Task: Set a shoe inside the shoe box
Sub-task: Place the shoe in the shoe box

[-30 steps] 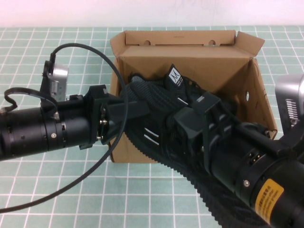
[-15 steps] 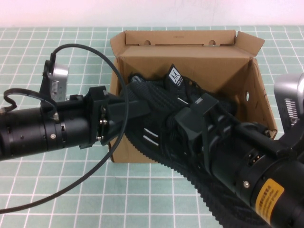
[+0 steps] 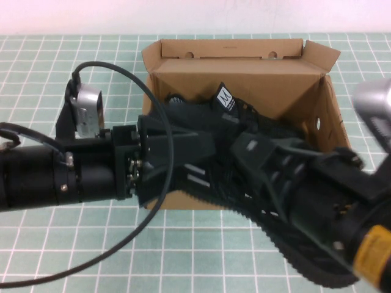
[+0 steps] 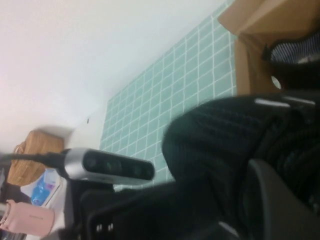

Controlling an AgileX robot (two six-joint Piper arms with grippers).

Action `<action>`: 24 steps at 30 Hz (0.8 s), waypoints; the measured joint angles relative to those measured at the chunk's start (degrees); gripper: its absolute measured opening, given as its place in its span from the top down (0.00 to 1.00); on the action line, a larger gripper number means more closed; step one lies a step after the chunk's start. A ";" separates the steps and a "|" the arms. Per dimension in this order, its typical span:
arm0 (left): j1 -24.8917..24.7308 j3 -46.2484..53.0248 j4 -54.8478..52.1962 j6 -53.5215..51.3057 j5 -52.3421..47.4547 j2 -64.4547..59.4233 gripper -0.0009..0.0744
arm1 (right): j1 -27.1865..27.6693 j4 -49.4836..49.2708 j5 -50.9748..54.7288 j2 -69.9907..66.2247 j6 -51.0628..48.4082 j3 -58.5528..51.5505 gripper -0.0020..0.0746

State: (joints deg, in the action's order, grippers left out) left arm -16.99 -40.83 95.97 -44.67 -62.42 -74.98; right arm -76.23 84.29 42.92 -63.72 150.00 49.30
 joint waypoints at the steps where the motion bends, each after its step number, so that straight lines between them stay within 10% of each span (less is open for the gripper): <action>1: -0.09 0.00 0.00 0.00 -1.09 0.00 0.10 | 0.00 -0.64 0.00 0.87 -1.32 0.00 0.97; 15: -0.22 -0.03 -2.02 -3.46 -4.09 0.00 0.11 | 0.00 -18.27 14.20 19.97 -36.34 0.00 0.97; 18: -0.22 -0.97 -5.68 -5.21 -4.36 0.11 0.34 | 0.00 -21.12 15.09 23.87 -45.35 0.00 0.97; 21: -0.22 -2.30 -7.28 -6.11 -4.46 0.42 0.78 | 0.00 -23.92 15.78 27.06 -52.68 0.00 0.97; 24: -0.22 -4.08 -7.40 -6.80 -4.60 0.57 0.93 | 0.00 -26.84 17.16 29.02 -60.33 0.00 0.97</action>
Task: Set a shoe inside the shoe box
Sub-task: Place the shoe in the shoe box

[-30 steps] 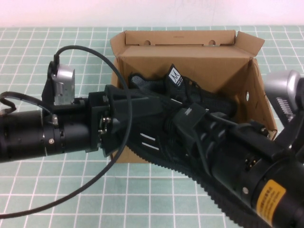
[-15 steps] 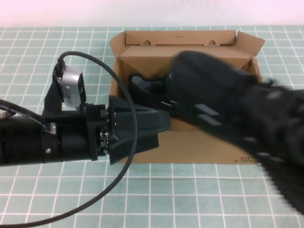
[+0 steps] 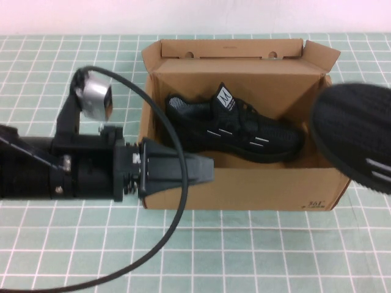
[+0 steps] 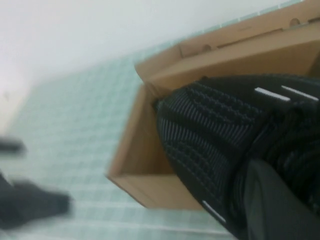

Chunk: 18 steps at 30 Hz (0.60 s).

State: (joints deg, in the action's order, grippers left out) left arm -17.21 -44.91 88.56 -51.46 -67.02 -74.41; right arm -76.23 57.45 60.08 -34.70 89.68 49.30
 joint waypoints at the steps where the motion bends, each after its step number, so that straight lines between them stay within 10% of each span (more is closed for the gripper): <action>1: 0.00 -0.72 -0.02 -0.58 -0.10 0.00 0.95 | 0.00 -0.90 0.46 0.18 -3.35 0.00 0.97; 8: 0.00 -2.87 -3.76 -3.81 2.37 5.11 0.99 | 0.00 -3.44 2.69 -0.39 -27.01 0.00 0.97; 18: 0.00 -2.87 -25.64 1.72 11.34 24.10 0.99 | 0.00 -3.44 -0.24 -2.65 -31.53 4.87 0.97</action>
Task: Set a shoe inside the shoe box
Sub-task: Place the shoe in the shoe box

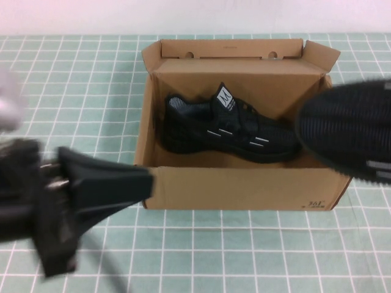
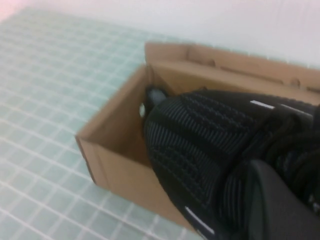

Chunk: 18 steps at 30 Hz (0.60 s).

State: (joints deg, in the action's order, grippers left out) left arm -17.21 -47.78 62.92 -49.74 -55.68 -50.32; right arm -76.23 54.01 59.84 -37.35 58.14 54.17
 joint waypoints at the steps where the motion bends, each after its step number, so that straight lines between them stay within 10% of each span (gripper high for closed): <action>1: 0.00 0.00 -1.90 1.26 0.76 2.42 0.99 | 0.00 0.12 -0.11 -0.73 0.00 1.32 0.97; 18: 0.00 0.00 -13.31 16.03 -0.13 21.12 0.99 | 0.75 0.39 4.03 -25.76 -19.09 20.04 0.97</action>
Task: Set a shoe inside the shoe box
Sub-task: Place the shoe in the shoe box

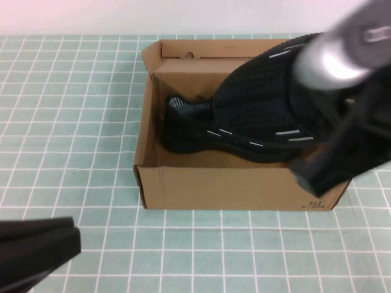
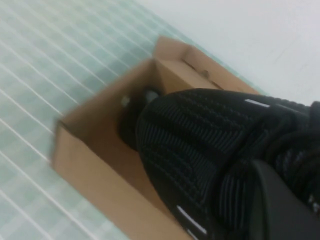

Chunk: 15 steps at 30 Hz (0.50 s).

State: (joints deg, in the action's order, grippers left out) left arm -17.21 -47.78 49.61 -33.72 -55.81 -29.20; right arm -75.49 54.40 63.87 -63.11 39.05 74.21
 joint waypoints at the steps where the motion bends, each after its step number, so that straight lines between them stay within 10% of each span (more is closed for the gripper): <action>1: 0.00 0.00 -0.11 0.26 -0.22 0.09 0.99 | 0.78 -0.27 0.69 -1.31 -2.55 1.03 0.97; 15: 0.00 0.00 -0.36 0.99 -2.61 0.38 0.99 | 32.48 -35.66 -19.28 -6.67 -19.72 4.14 0.97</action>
State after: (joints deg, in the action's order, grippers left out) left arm -17.21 -47.78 49.25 -32.73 -58.42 -28.82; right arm -43.01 18.74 44.59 -69.79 19.34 78.36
